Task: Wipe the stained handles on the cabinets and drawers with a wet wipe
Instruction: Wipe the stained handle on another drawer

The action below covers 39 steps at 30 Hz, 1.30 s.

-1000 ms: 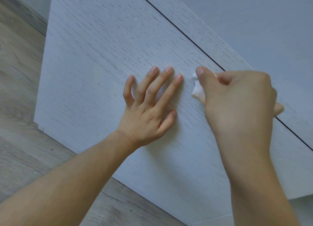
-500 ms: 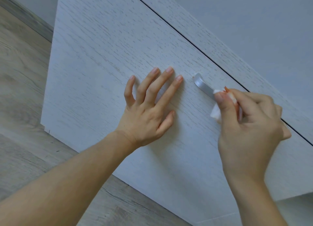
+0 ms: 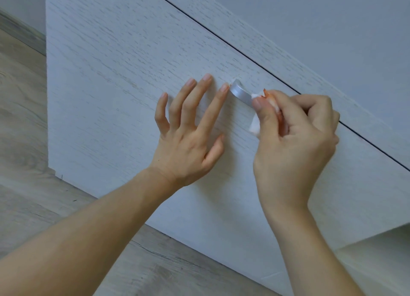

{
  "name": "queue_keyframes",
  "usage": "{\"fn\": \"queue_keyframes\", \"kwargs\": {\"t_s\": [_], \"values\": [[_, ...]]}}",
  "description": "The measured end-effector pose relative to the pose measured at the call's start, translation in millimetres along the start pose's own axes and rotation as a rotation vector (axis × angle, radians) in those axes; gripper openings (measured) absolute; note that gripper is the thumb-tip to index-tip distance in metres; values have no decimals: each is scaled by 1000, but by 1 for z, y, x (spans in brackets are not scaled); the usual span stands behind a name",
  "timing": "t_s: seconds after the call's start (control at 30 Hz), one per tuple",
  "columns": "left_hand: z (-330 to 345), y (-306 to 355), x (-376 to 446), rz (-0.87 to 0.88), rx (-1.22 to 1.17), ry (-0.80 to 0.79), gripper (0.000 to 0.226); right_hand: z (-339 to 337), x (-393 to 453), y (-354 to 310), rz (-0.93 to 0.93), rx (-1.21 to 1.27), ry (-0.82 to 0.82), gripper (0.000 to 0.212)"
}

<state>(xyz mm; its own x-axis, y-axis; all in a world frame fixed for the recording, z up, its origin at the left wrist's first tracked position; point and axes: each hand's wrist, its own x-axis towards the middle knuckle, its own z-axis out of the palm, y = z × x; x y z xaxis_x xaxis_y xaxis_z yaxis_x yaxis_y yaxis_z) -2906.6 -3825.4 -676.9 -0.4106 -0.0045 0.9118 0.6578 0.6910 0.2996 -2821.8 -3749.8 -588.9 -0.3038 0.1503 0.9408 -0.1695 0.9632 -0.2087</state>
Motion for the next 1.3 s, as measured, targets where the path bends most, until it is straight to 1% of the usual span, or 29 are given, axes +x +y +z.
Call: {"fn": "queue_keyframes", "kwargs": {"t_s": [0.1,0.17,0.23,0.33,0.37,0.47,0.53,0.63,0.8,0.93,1.0,1.07,1.13,1.3], "values": [[1,2,1,-12,-20,-7,67,-22,-3,25,3,-47,15,9],[1,5,1,-27,-28,-13,68,-32,-5,36,57,-13,4,8],[0,6,1,-41,-29,-16,68,-36,-7,41,231,123,17,11],[-3,5,1,-35,-21,-30,69,-32,-8,39,479,290,60,9],[-4,4,1,-28,-16,-34,69,-29,-8,36,536,331,68,8],[-5,3,1,-18,-17,-35,69,-20,-5,25,670,419,101,19],[-6,2,2,-12,-13,-28,68,-17,-4,19,711,439,114,19],[-7,2,4,-4,-7,-22,68,-20,-5,16,647,379,91,19],[-7,3,6,-3,19,-9,69,-28,-11,7,424,248,49,16],[-13,-10,8,55,81,-42,67,-34,-9,-4,248,316,-1,15],[-23,-18,12,99,130,-85,65,-33,1,-9,262,385,-30,16],[-40,-23,20,134,173,-176,63,-30,18,-13,330,448,-64,15],[-59,-24,33,145,200,-297,62,-28,38,-20,362,460,-140,15],[-113,-14,86,122,224,-613,59,-29,102,-38,348,398,-434,17]]}}
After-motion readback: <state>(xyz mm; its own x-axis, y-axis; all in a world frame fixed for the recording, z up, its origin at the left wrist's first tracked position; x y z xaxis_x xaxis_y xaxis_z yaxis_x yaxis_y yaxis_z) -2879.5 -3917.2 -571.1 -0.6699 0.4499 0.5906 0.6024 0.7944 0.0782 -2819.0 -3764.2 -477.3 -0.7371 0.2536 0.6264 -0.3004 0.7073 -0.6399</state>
